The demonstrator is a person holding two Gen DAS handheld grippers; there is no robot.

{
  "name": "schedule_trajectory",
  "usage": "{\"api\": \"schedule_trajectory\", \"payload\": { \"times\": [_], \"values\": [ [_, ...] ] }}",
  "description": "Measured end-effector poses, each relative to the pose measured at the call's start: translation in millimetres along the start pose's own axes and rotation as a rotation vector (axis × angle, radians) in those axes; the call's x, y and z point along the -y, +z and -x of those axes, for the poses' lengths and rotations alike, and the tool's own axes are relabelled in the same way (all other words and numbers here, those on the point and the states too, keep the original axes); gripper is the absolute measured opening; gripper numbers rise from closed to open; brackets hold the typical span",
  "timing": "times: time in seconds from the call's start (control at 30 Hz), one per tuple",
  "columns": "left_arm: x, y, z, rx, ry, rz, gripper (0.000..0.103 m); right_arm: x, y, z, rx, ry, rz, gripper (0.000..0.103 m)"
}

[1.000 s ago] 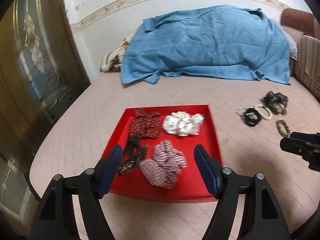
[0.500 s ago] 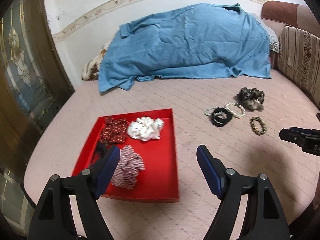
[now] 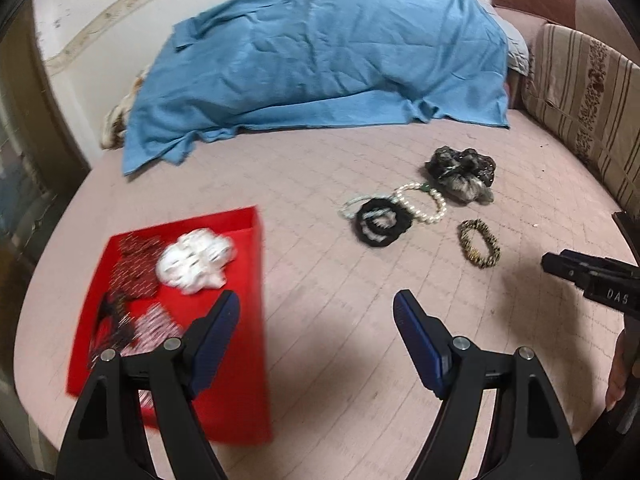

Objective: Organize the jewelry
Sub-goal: 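Move both tools back toward the hair ties and bracelets, then grasp and lift black hair tie with left tool while right tool lifts leopard-print hair tie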

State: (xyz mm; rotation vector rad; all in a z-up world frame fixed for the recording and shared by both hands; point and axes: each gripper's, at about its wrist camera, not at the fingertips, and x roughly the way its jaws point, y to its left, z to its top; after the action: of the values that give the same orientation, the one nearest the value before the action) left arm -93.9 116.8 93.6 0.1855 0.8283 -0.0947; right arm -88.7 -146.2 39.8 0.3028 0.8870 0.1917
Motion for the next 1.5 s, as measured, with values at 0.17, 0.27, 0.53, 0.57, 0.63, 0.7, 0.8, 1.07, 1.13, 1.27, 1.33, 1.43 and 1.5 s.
{"api": "schedule_trajectory", "payload": {
  "times": [0.17, 0.27, 0.53, 0.57, 0.63, 0.7, 0.8, 1.07, 1.13, 1.27, 1.33, 1.43, 1.5],
  "values": [
    [9, 23, -45, -0.04, -0.054, 0.02, 0.078, -4, 9, -20, -0.004, 0.024, 0.028, 0.061],
    [8, 32, -70, -0.074, -0.084, 0.069, 0.068, -7, 13, -31, -0.007, 0.032, 0.049, 0.061],
    [8, 45, -124, -0.154, -0.128, 0.123, 0.046, -11, 19, -54, -0.024, 0.044, 0.088, 0.061],
    [9, 46, -128, -0.159, -0.127, 0.122, 0.043, -11, 20, -56, -0.024, 0.046, 0.088, 0.06],
    [8, 48, -137, -0.17, -0.135, 0.13, 0.038, -11, 22, -58, -0.024, 0.051, 0.087, 0.057],
    [5, 49, -142, -0.176, -0.142, 0.144, 0.038, -12, 24, -61, -0.026, 0.055, 0.087, 0.052],
    [3, 52, -150, -0.183, -0.16, 0.163, 0.037, -14, 26, -67, -0.031, 0.054, 0.089, 0.046],
    [7, 56, -157, -0.171, -0.155, 0.148, 0.023, -17, 29, -76, -0.021, 0.037, 0.101, 0.031],
    [8, 56, -157, -0.174, -0.135, 0.137, 0.009, -17, 29, -77, -0.023, 0.038, 0.103, 0.023],
    [8, 57, -152, -0.173, -0.152, 0.15, 0.008, -17, 29, -76, -0.023, 0.046, 0.102, 0.01],
    [8, 56, -145, -0.166, -0.168, 0.162, 0.008, -18, 29, -74, -0.019, 0.053, 0.098, 0.01],
    [8, 54, -129, -0.149, -0.195, 0.176, 0.008, -19, 29, -69, -0.007, 0.065, 0.093, 0.009],
    [6, 52, -117, -0.141, -0.22, 0.194, 0.008, -21, 28, -65, 0.003, 0.073, 0.09, 0.009]
  ]
}}
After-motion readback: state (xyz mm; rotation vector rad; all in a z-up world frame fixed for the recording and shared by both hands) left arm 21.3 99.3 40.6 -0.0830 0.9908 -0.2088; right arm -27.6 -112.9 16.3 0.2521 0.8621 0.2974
